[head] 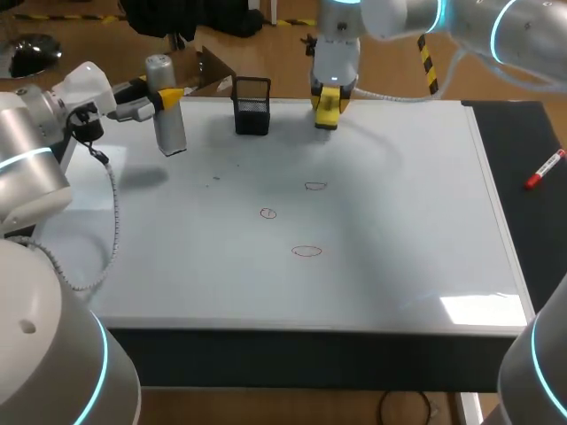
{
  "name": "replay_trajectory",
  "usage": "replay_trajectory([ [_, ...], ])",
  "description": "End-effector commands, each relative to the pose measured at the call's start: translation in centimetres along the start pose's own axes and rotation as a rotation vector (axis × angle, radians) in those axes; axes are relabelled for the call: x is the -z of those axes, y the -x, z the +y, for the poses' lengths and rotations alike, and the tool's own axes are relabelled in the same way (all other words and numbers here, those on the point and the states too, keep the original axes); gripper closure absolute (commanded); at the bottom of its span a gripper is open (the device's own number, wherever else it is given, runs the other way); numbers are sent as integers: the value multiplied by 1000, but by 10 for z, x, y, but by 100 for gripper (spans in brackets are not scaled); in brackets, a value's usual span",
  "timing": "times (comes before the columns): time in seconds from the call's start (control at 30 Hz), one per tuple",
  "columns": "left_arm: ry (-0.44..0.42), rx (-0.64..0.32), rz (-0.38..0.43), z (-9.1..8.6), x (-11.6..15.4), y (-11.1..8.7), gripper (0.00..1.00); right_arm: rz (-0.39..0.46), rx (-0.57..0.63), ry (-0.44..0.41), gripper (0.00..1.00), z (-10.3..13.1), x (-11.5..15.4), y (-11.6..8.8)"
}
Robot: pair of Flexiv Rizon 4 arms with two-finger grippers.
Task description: Pick up the inspection probe, press it on each red-marked spot on the whiteboard one by one, put down the probe, pick up the eraser, and wipe off all the red marks.
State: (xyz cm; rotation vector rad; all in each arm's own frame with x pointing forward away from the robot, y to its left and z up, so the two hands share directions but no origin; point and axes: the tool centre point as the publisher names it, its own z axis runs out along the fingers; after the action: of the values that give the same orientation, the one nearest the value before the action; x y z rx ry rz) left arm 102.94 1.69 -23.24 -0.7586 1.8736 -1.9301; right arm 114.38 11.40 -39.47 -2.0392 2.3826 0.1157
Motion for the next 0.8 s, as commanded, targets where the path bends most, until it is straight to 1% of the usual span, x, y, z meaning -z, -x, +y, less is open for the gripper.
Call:
replay_trajectory([
  [0.03, -4, -2, -8, 0, 0, -2, 100, 7, -6, -23, 100, 11, 28, -16],
  [0.23, -4, -2, -8, 0, 0, -2, 100, 26, -55, -23, 100, 16, 42, -37],
  [0.5, -4, -2, -8, 0, 0, -2, 100, 25, -151, -15, 100, 33, 59, -74],
  [0.67, -4, -2, -8, 0, 0, -2, 100, 24, -215, -43, 100, 40, 69, -96],
  [0.8, -4, -2, -8, 0, 0, -2, 100, 7, -277, -54, 100, 47, 74, -113],
])
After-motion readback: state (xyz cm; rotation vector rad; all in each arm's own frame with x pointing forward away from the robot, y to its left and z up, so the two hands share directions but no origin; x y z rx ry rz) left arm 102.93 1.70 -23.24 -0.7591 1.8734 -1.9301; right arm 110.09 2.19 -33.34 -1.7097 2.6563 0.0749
